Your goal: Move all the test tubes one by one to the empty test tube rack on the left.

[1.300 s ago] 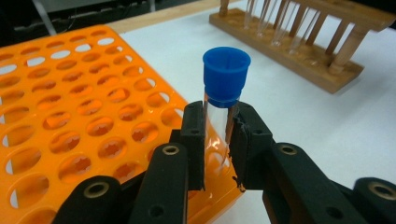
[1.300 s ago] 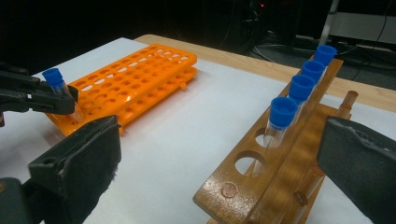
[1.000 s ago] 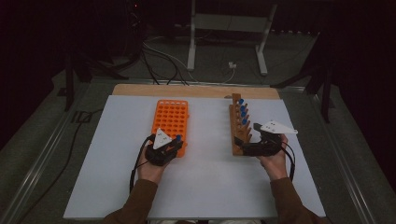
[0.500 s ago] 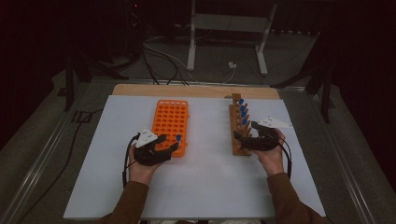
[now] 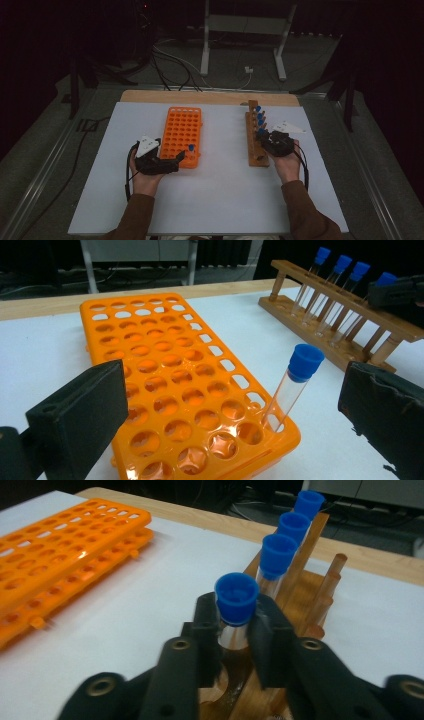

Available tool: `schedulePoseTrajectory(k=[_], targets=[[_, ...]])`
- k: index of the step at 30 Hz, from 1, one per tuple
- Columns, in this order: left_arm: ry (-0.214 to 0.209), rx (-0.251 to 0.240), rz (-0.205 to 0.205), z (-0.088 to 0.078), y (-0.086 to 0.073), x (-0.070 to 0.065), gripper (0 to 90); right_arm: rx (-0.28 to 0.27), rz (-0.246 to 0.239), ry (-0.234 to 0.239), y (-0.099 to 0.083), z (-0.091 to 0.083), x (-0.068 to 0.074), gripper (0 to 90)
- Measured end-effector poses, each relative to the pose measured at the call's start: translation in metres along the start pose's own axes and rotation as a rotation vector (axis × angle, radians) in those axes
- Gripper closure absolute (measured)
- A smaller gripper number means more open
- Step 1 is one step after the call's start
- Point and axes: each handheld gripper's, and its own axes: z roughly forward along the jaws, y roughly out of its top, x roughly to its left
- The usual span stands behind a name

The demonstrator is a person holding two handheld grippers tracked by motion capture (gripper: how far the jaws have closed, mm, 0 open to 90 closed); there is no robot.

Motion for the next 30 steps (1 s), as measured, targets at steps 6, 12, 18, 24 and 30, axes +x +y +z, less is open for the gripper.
schedulePoseTrajectory(k=[6,12,18,24,30], targets=[[0.002,0.009,0.012,0.0019,-0.0005,-0.0023,0.6,0.009,-0.033,-0.014,0.0046,0.0058,0.0041,76.1],[0.001,0.016,0.014,0.0031,-0.0012,-0.0028,0.6,0.005,-0.013,-0.016,0.0047,0.0083,0.0019,75.9],[-0.004,0.021,0.013,0.0045,-0.0025,-0.0041,0.6,0.008,-0.001,-0.013,0.0034,0.0093,0.0021,75.5],[-0.002,0.025,0.009,0.0056,-0.0034,-0.0041,0.6,0.010,0.006,-0.013,0.0024,0.0098,0.0019,75.4],[0.001,0.020,0.009,0.0047,-0.0034,-0.0038,0.6,0.010,0.001,-0.020,0.0024,0.0093,0.0034,76.4]])
